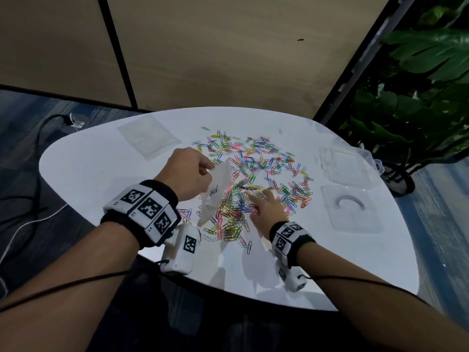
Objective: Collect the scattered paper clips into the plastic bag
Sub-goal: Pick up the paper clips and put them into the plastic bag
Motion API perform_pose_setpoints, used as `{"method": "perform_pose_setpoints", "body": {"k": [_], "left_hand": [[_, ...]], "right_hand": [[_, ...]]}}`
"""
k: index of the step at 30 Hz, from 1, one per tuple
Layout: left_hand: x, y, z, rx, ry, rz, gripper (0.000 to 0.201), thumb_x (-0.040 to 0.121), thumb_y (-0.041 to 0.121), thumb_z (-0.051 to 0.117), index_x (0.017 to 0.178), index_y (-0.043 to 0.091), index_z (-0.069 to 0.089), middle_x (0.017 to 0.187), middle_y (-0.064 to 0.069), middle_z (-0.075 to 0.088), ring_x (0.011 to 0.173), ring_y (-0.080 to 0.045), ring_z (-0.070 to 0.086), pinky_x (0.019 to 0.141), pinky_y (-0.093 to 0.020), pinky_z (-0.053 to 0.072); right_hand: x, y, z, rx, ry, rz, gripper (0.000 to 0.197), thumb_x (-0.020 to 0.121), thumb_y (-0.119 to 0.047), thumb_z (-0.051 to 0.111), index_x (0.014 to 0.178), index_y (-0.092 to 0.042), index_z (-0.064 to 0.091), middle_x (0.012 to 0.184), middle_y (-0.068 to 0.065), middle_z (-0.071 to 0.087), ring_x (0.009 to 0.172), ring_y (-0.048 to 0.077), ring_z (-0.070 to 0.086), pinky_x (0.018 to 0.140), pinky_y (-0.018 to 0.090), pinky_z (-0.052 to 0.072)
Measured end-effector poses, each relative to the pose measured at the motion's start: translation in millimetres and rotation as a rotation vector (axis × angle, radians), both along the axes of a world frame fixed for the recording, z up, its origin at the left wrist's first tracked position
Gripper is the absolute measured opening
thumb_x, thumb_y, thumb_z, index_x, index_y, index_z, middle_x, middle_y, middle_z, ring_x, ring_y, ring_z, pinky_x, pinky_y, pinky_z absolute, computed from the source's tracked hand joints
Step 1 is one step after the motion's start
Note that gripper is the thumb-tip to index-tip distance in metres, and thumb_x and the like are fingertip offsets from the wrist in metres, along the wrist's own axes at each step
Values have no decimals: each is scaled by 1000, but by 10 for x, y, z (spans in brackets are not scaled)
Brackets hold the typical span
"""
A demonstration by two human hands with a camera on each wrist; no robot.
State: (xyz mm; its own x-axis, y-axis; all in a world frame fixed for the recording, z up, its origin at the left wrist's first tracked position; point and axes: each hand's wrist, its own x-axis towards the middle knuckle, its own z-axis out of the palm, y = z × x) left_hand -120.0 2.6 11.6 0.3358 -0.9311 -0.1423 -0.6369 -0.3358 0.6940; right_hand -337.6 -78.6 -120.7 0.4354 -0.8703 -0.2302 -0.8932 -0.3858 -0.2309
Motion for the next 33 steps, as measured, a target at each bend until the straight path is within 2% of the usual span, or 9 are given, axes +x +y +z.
{"method": "perform_pose_setpoints", "body": {"k": [4, 8, 12, 15, 19, 22, 26, 30, 33], "left_hand": [[-16, -5, 1, 3, -5, -8, 33, 87, 6, 61, 115, 10, 76, 90, -7, 75, 72, -19, 75, 85, -32, 60], [-64, -22, 10, 1, 8, -14, 32, 87, 5, 60, 116, 9, 75, 93, -10, 75, 74, -22, 75, 85, -34, 61], [-86, -47, 10, 18, 1, -22, 32, 87, 6, 61, 116, 9, 75, 93, -9, 75, 76, -22, 76, 85, -32, 60], [-114, -65, 12, 24, 1, -26, 32, 88, 5, 60, 116, 8, 74, 94, -9, 75, 75, -23, 76, 87, -34, 60], [-182, -111, -7, 23, 19, -12, 32, 89, 3, 59, 117, 5, 73, 94, -10, 75, 75, -24, 75, 90, -36, 60], [-251, -139, -16, 17, 19, -20, 31, 89, 3, 61, 117, 5, 73, 95, -11, 76, 78, -23, 75, 89, -37, 61], [-331, -140, -29, 10, 24, -36, 30, 88, 4, 64, 117, 5, 73, 80, -9, 77, 75, -18, 75, 87, -31, 59], [-351, -132, -34, 6, 37, -50, 28, 86, 2, 64, 112, 5, 75, 77, -9, 77, 69, -14, 74, 78, -27, 59], [-334, -127, -26, -3, 25, -79, 29, 84, 1, 63, 107, 10, 80, 80, -6, 77, 74, -14, 73, 83, -31, 62]], "right_hand": [[63, -81, -26, -88, 43, 138, 25, 90, -2, 53, 107, -9, 70, 105, 12, 62, 95, 29, 62, 78, 29, 51], [1, -185, 119, 35, -66, -1, 19, 90, -9, 60, 96, -10, 78, 93, 7, 72, 82, 21, 66, 76, 25, 54], [-194, -357, 299, 301, -413, -327, 8, 81, -13, 77, 88, -12, 79, 84, 4, 77, 79, 17, 72, 81, 30, 59], [-180, -399, 556, 597, -881, -538, 19, 77, -4, 79, 96, -4, 76, 91, 13, 76, 88, 26, 74, 86, 34, 59], [12, -315, 1008, 932, -1255, -541, 30, 84, 3, 69, 113, 10, 65, 105, 19, 73, 93, 23, 72, 79, 24, 60], [148, -197, 1177, 1039, -1191, -435, 29, 85, 4, 66, 114, 12, 64, 100, 19, 73, 90, 22, 72, 74, 21, 59], [354, -37, 1127, 845, -1042, -455, 10, 87, 8, 64, 95, 12, 68, 90, 23, 70, 73, 22, 71, 74, 26, 61], [526, 40, 1047, 622, -839, -374, 16, 71, 7, 71, 76, -9, 75, 83, 23, 73, 83, 37, 71, 86, 50, 58], [595, 58, 1029, 483, -673, -272, 17, 69, -3, 72, 81, -14, 78, 76, 10, 74, 79, 29, 73, 78, 41, 61]]}}
